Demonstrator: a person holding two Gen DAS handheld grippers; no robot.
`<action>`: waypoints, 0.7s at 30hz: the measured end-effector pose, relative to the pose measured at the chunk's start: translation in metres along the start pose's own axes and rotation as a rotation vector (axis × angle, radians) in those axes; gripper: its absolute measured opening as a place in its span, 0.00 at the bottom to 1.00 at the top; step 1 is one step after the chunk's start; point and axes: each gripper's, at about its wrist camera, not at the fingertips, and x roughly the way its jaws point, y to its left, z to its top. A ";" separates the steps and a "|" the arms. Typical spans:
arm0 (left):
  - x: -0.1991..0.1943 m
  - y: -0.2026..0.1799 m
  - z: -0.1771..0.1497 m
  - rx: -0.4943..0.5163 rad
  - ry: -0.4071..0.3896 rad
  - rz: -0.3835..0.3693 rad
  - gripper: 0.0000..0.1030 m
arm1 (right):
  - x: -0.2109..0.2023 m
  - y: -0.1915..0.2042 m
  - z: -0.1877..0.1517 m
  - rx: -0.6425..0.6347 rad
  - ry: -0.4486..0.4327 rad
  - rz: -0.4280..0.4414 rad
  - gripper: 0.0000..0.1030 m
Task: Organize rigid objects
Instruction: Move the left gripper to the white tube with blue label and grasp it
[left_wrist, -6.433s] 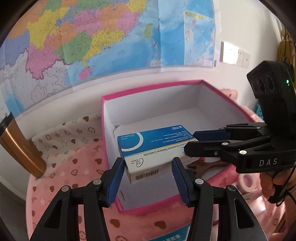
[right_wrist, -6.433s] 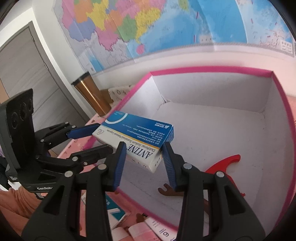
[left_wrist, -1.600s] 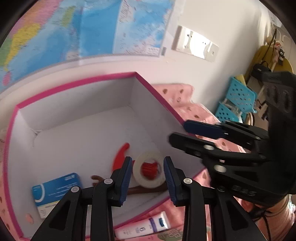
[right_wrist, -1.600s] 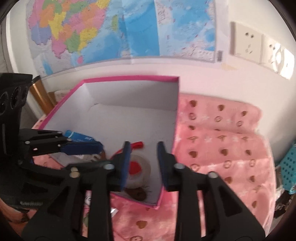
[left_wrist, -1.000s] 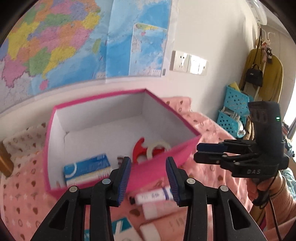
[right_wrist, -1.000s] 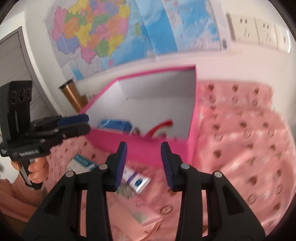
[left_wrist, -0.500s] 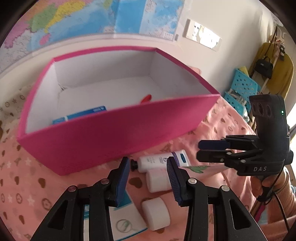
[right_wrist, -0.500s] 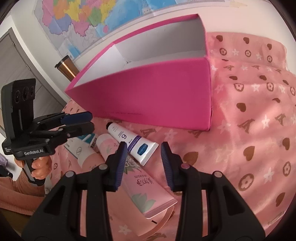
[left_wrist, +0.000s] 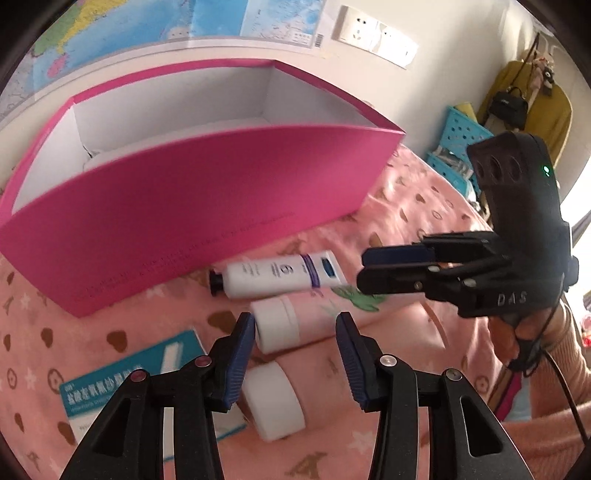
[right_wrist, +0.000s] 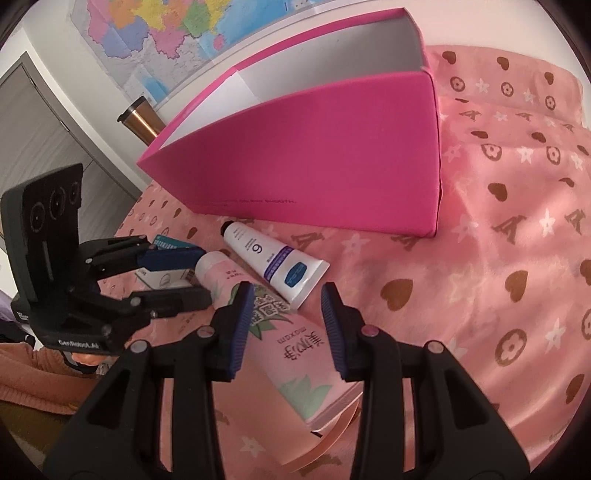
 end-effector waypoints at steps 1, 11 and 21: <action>0.000 -0.001 -0.003 0.003 0.008 -0.014 0.44 | 0.000 0.001 -0.001 -0.003 0.009 0.014 0.39; -0.009 0.016 0.004 -0.034 -0.018 0.033 0.44 | 0.002 -0.003 0.000 0.004 0.017 0.009 0.43; 0.005 0.039 0.020 -0.097 0.000 0.044 0.44 | 0.010 -0.012 0.007 0.062 0.006 0.000 0.43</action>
